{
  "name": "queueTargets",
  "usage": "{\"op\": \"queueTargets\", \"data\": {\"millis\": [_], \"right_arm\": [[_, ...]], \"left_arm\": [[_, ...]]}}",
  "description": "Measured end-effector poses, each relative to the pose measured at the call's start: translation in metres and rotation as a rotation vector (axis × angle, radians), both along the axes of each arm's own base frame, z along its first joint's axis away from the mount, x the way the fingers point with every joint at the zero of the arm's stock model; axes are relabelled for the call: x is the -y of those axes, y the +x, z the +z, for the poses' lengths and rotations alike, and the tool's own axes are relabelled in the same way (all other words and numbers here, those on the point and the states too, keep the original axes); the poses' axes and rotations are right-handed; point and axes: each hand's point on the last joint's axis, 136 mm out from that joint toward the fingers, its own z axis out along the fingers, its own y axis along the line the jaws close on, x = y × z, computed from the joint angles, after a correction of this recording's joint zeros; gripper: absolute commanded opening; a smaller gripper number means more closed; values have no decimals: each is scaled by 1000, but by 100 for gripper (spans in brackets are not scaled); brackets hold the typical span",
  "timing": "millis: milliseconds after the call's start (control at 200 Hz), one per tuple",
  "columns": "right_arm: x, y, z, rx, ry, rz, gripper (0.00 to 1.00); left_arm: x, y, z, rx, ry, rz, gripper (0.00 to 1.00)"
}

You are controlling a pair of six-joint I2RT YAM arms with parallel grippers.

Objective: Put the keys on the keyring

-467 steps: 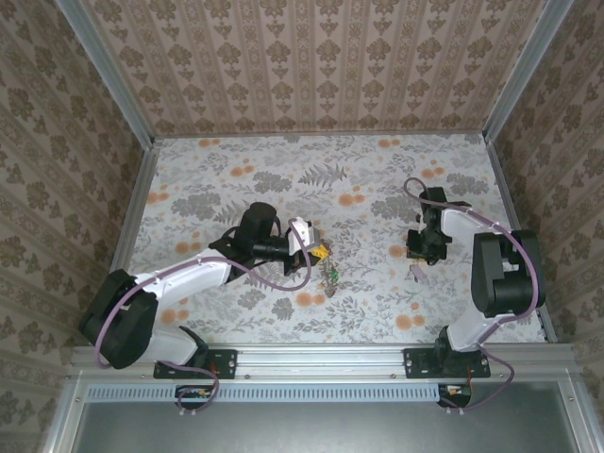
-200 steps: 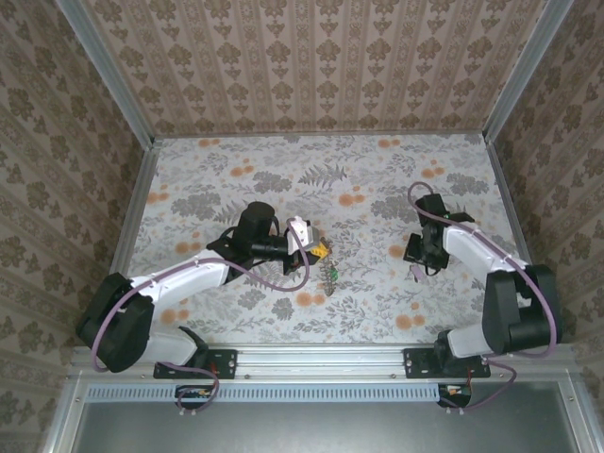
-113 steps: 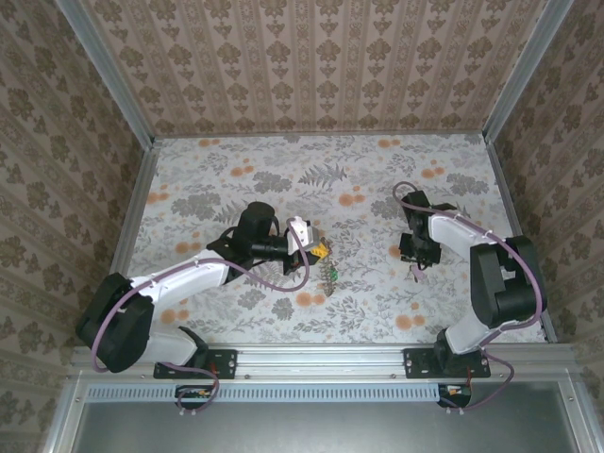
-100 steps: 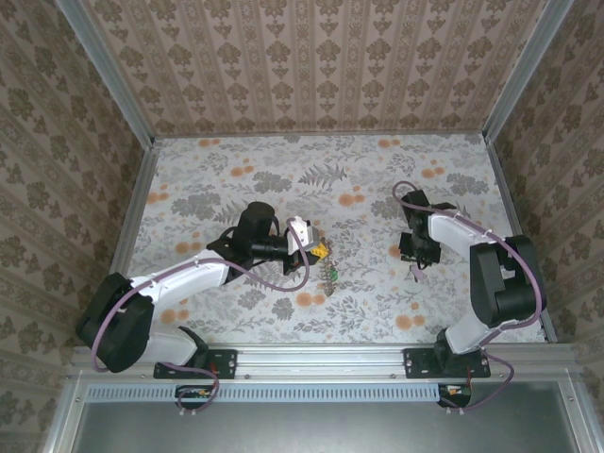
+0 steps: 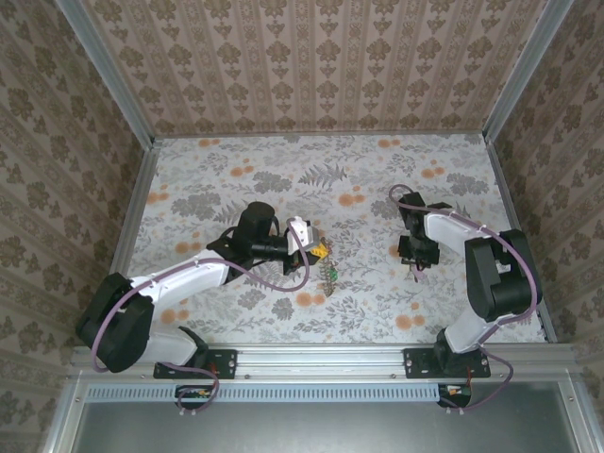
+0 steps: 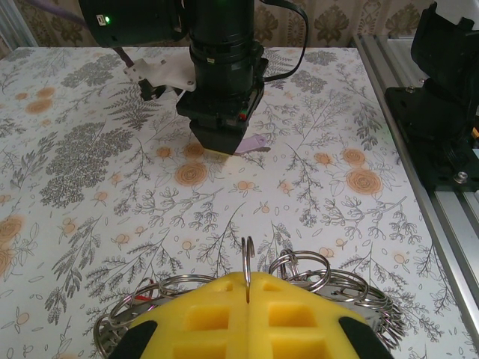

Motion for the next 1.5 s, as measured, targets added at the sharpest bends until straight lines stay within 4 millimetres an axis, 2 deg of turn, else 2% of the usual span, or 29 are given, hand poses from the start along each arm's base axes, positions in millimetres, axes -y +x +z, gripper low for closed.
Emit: {"op": "queueTargets", "data": {"millis": [320, 410, 485, 600, 915, 1030, 1320, 1500], "right_arm": [[-6, 3, 3, 11, -6, 32, 17], [-7, 4, 3, 13, -7, 40, 11], [-6, 4, 3, 12, -10, 46, 14], [-4, 4, 4, 12, -21, 48, 27], [-2, 3, 4, 6, -38, 52, 28], [-2, 5, 2, -1, -40, 53, 26], [0, 5, 3, -7, -54, 57, 8], [-1, 8, 10, 22, -47, 61, 6]], "left_arm": [[-1, -2, -4, -16, 14, 0, 0], [-1, -2, -4, -16, 15, 0, 0], [-1, -2, -4, -16, 15, 0, 0], [-2, -2, -4, -17, 16, 0, 0], [-2, -2, -5, -22, 20, 0, 0], [-2, -2, -6, -25, 23, 0, 0], [-2, -3, -6, -27, 24, 0, 0], [-2, -3, -6, -27, 25, 0, 0]]}}
